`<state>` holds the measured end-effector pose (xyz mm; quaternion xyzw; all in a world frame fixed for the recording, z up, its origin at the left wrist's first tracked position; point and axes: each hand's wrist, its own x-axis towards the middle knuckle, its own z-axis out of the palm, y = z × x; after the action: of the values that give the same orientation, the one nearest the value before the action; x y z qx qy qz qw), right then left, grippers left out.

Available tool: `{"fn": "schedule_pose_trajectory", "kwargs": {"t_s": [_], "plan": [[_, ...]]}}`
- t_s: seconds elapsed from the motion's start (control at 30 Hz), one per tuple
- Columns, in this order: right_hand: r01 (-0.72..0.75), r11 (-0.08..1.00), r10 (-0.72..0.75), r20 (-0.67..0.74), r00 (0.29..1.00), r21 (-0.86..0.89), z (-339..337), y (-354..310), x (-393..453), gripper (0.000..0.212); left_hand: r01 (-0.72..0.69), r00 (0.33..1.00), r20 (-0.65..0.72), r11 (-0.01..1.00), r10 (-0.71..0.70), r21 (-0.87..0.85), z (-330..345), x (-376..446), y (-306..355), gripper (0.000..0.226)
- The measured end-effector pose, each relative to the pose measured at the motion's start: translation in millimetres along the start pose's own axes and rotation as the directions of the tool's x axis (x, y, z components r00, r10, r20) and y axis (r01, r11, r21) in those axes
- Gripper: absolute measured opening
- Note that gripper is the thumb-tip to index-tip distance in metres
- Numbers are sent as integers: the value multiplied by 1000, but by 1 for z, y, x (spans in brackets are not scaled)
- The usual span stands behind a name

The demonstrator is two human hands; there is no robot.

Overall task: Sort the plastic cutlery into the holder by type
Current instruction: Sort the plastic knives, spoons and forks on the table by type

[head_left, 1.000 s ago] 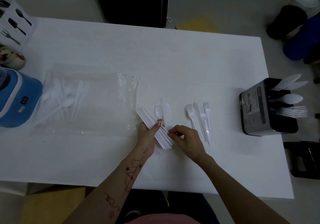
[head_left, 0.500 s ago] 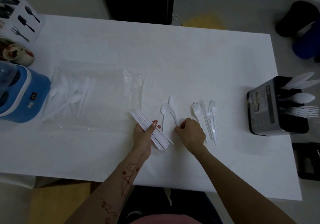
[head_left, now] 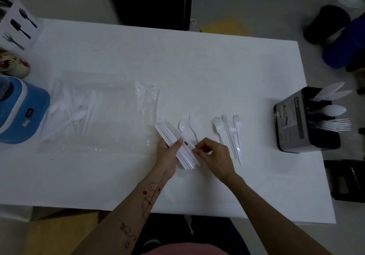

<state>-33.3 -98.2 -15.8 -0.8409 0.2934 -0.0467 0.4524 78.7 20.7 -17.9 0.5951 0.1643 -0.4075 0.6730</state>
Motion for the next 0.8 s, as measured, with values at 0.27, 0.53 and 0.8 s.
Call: {"fn": "schedule_pose_trajectory", "kwargs": {"t_s": [0.27,0.53,0.8], "plan": [[62,997,-63,-16,998,-36,2,2,-3,6,-16,999,38,999,18,-51,0,-4,-2,26],[26,998,-33,-139,990,-51,4,0,-3,8,10,1000,-9,997,-11,-83,-2,-3,-2,30],[-4,1000,3,39,999,11,5,-3,-1,9,10,1000,9,997,-9,-81,-2,-1,0,30]]}}
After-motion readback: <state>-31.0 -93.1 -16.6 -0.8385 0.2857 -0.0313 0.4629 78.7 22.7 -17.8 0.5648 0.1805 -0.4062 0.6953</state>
